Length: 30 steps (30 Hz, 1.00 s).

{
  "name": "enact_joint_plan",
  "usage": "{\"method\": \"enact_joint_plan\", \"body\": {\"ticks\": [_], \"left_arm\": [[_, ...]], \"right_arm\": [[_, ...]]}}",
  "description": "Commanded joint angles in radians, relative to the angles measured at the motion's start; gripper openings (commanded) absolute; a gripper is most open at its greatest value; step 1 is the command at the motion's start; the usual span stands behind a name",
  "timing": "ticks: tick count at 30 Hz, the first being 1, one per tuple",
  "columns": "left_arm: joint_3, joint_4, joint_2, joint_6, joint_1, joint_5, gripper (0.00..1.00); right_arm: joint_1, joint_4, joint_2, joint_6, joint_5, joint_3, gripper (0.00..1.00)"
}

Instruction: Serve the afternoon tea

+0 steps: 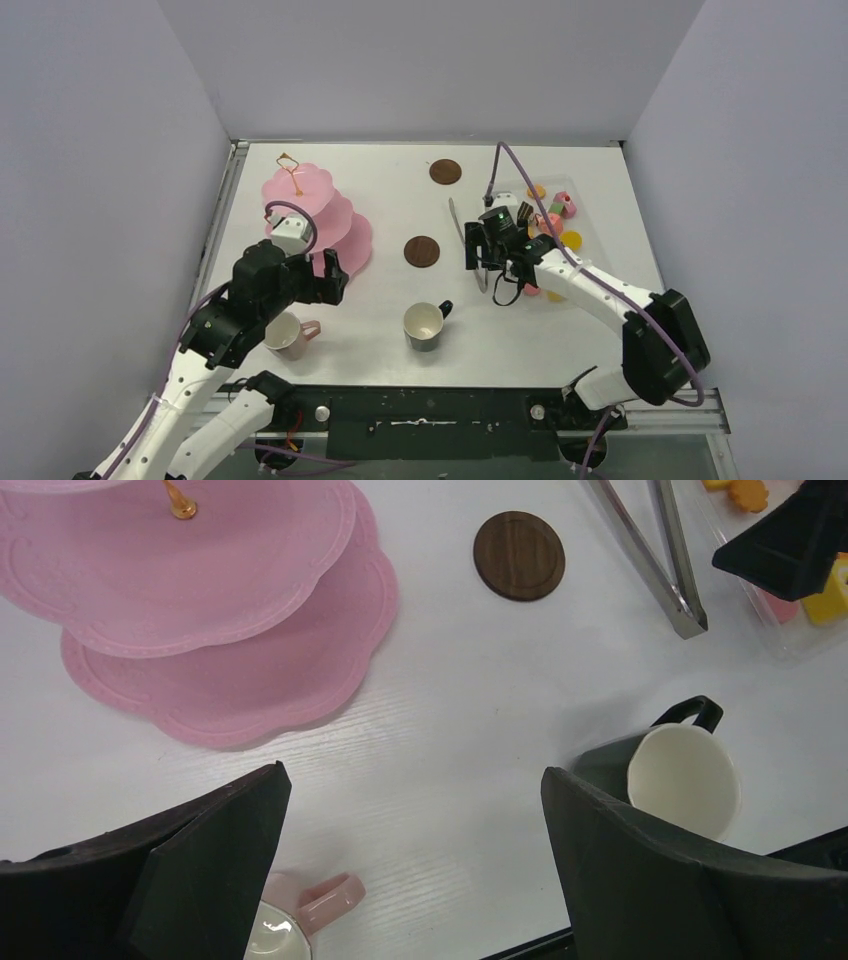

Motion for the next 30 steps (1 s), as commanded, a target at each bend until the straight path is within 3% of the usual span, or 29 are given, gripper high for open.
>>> {"method": "enact_joint_plan", "body": {"ticks": [1, 8, 17, 30], "left_arm": [[0.001, 0.027, -0.031, 0.009, 0.004, -0.014, 0.97], [-0.021, 0.042, -0.079, 0.045, 0.005, -0.004, 0.97], [-0.027, 0.046, -0.098, 0.065, 0.005, -0.001, 0.97], [-0.029, 0.041, -0.106, 0.073, 0.006, -0.012, 0.97]], "right_arm": [[-0.032, 0.165, 0.109, -0.08, -0.037, 0.043, 0.78], [-0.042, 0.204, 0.289, -0.128, -0.018, 0.156, 0.74], [-0.047, 0.222, 0.443, -0.157, 0.035, 0.23, 0.85], [-0.076, 0.311, 0.523, -0.163, -0.025, 0.217, 0.86]]}}
